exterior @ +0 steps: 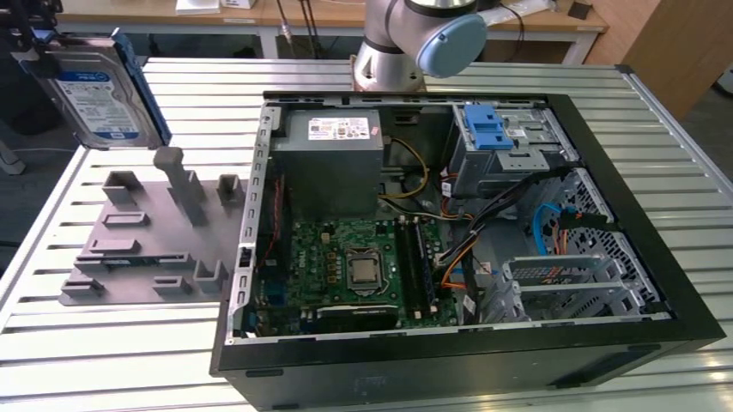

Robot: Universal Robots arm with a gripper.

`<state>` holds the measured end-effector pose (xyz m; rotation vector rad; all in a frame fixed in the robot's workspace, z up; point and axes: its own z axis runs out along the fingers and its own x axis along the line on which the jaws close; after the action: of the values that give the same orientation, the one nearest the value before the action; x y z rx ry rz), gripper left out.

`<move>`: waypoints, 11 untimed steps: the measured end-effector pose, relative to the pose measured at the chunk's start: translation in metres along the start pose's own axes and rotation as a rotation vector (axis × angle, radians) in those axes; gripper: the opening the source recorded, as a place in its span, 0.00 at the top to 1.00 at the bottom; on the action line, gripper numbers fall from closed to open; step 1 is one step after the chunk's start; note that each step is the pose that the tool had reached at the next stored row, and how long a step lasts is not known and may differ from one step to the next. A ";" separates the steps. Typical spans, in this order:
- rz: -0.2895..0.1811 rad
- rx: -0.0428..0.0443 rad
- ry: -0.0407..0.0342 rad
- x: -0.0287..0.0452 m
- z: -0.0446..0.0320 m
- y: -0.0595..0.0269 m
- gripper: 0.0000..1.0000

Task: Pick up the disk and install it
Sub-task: 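Pick up the disk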

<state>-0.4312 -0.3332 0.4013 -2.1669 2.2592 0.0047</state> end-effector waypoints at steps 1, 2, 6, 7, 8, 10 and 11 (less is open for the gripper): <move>0.000 0.0004 -0.0001 0.0000 -0.0022 0.0000 0.64; 0.000 0.0004 -0.0001 0.0000 -0.0043 0.0000 0.64; 0.000 0.0012 -0.0001 -0.0001 -0.0123 -0.0001 0.64; 0.000 0.0012 -0.0001 -0.0001 -0.0146 -0.0001 0.64; 0.000 0.0013 -0.0001 -0.0002 -0.0166 -0.0001 0.64; 0.000 0.0013 -0.0002 -0.0002 -0.0199 -0.0001 0.64; 0.000 0.0012 -0.0002 -0.0002 -0.0221 -0.0001 0.64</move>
<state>-0.4312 -0.3332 0.4234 -2.1662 2.2585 0.0034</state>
